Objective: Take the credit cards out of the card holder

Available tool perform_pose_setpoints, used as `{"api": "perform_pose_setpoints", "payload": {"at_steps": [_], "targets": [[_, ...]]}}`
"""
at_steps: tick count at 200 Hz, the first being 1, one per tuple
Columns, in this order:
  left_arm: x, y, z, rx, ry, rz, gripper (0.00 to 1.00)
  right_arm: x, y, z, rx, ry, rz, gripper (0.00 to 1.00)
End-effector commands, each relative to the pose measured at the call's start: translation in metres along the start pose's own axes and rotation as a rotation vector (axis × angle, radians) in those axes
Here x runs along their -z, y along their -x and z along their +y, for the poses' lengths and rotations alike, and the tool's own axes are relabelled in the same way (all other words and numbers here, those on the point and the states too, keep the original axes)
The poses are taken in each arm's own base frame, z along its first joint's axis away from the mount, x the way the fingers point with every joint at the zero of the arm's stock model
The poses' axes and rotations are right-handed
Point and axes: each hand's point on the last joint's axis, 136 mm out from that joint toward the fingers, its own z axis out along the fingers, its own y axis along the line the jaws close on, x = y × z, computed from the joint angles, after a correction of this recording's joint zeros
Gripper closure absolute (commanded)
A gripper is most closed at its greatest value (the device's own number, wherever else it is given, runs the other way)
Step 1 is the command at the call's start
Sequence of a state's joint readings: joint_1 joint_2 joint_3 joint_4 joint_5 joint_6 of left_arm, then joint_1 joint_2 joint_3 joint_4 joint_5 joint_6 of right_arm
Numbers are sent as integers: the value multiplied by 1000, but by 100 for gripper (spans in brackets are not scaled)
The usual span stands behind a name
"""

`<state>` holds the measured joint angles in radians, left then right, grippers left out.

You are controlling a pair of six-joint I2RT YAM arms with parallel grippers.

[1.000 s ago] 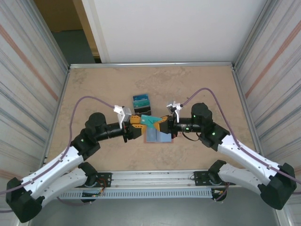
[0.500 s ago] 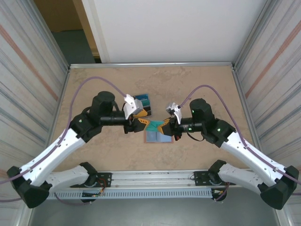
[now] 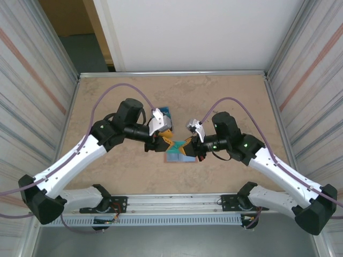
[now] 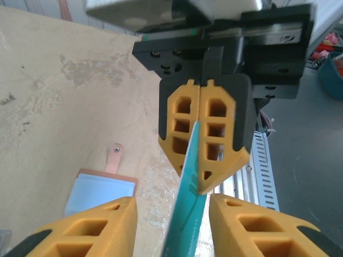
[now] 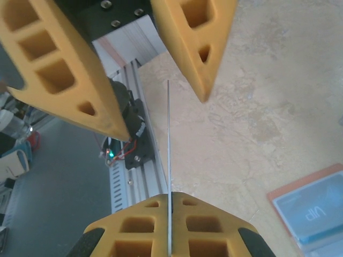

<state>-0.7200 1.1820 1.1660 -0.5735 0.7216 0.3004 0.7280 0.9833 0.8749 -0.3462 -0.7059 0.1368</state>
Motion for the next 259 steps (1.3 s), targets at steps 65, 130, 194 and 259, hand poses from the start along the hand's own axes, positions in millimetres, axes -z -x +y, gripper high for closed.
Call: {"api": "perform_pose_setpoints", "payload": {"at_steps": [65, 130, 194, 259], "targets": [[-13, -6, -3, -33, -86, 63, 100, -1, 9, -4, 16, -5, 3, 95], [-4, -19, 76, -125, 268, 52, 100, 22, 11, -46, -26, -284, -73, 35], [5, -40, 183, -179, 450, 58, 100, 38, 15, -79, -164, -462, -99, 1], [-17, -77, 238, -192, 413, 150, 100, 51, 15, -110, -245, -632, -133, 1]]}}
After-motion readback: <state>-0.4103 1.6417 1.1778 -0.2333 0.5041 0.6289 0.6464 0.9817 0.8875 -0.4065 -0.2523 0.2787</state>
